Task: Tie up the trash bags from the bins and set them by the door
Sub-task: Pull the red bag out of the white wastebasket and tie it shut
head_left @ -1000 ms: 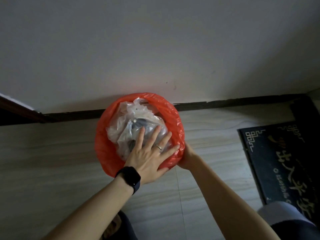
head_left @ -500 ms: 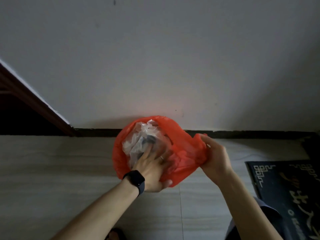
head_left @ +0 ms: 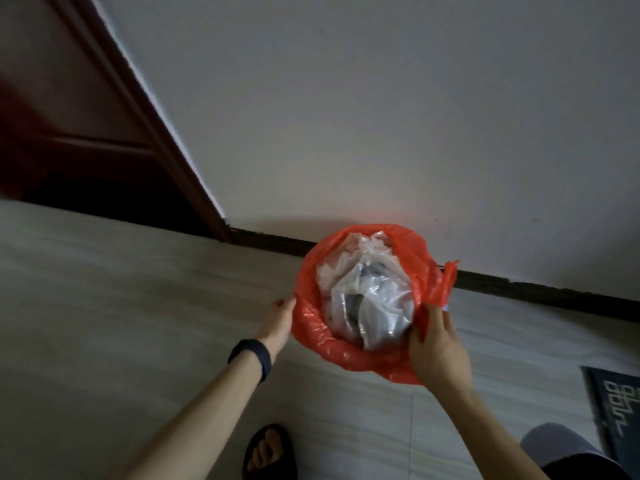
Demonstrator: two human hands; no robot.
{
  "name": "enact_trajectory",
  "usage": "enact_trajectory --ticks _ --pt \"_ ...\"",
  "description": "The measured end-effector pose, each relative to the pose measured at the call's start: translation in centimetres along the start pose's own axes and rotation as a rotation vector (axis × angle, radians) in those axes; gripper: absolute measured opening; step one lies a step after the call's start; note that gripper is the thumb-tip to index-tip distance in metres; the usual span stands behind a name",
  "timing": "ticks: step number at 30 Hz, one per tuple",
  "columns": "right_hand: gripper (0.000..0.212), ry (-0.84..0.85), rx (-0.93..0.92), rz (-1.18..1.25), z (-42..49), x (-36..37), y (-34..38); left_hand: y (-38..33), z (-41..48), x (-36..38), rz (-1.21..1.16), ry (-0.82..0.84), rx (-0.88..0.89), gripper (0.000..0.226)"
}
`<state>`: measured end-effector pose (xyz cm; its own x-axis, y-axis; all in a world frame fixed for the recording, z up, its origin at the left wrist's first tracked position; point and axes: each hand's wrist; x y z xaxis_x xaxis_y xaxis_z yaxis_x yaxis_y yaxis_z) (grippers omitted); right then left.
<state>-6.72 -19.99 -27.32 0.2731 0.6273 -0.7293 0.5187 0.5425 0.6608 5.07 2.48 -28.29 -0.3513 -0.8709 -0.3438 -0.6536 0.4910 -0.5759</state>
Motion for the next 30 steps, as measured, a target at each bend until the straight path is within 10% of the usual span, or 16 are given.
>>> enact_trajectory --ticks 9,18,25,30 --pt "0.040 0.072 0.034 -0.277 0.2 0.5 1.6 2.0 0.8 1.7 -0.500 0.139 -0.123 0.044" --pt "0.041 0.040 0.046 -0.127 0.0 0.3 1.4 1.9 -1.2 -1.4 -0.244 0.006 -0.090 0.020" --pt "0.045 -0.286 0.140 0.681 -0.6 -5.4 2.9 -3.1 -5.5 -5.4 -0.163 -0.202 0.271 0.025" --pt "0.058 -0.249 0.072 0.727 2.8 -7.3 6.8 -10.4 -7.2 -6.2 0.207 -0.401 0.653 0.027"
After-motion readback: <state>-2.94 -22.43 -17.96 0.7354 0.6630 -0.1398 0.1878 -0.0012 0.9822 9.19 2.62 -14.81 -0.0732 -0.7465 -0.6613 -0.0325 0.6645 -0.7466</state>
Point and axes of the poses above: each hand's wrist, its own z-axis towards the middle knuckle, its own x-axis out of the palm, y = z × x, and after that the axes turned 10 degrees about z, right-handed
